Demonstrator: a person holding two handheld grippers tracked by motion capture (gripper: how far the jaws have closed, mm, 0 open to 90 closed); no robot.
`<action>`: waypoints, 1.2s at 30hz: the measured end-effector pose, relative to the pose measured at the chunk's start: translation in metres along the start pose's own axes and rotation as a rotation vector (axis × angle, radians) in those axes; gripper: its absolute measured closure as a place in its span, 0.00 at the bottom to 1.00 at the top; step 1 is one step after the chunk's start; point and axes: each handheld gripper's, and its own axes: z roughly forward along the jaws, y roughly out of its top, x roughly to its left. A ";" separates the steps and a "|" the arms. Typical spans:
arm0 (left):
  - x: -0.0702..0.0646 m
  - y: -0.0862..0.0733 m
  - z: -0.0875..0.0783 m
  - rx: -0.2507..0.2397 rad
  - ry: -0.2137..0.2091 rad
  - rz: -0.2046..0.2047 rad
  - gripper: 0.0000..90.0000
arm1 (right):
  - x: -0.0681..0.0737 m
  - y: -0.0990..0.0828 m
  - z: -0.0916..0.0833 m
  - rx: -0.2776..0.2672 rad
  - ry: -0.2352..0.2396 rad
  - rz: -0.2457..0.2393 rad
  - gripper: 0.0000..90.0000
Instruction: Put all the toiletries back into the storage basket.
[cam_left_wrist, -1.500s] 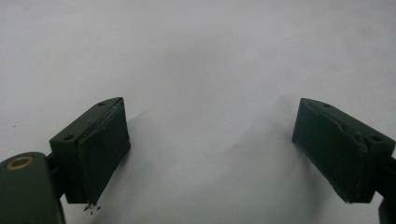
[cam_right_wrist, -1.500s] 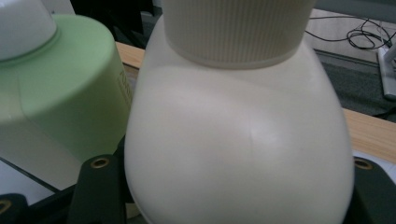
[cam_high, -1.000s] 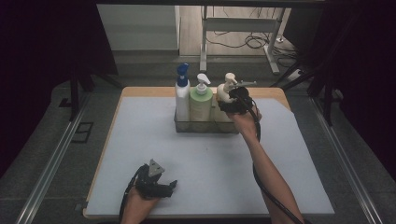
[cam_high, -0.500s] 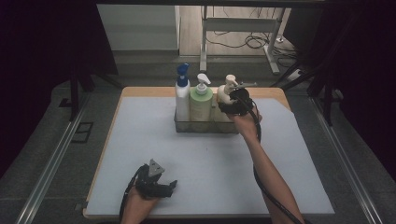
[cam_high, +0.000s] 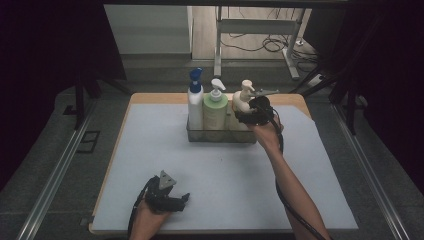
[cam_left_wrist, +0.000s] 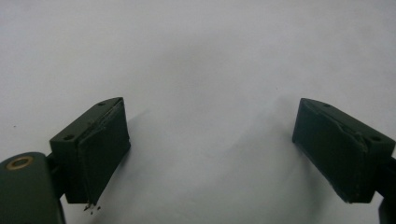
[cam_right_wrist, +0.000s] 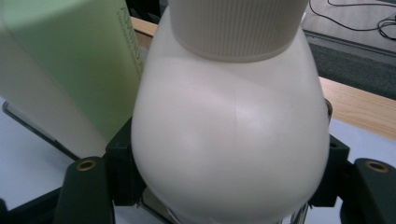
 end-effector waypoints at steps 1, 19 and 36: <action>0.000 0.000 0.000 0.000 0.000 0.000 0.12 | 0.000 0.000 -0.001 0.001 0.001 -0.002 0.33; 0.000 0.000 0.000 -0.002 -0.001 -0.002 0.12 | -0.002 -0.011 -0.020 -0.015 0.048 -0.014 0.29; 0.000 0.000 0.000 0.000 0.000 -0.001 0.12 | -0.004 -0.024 -0.046 -0.015 0.088 -0.054 0.28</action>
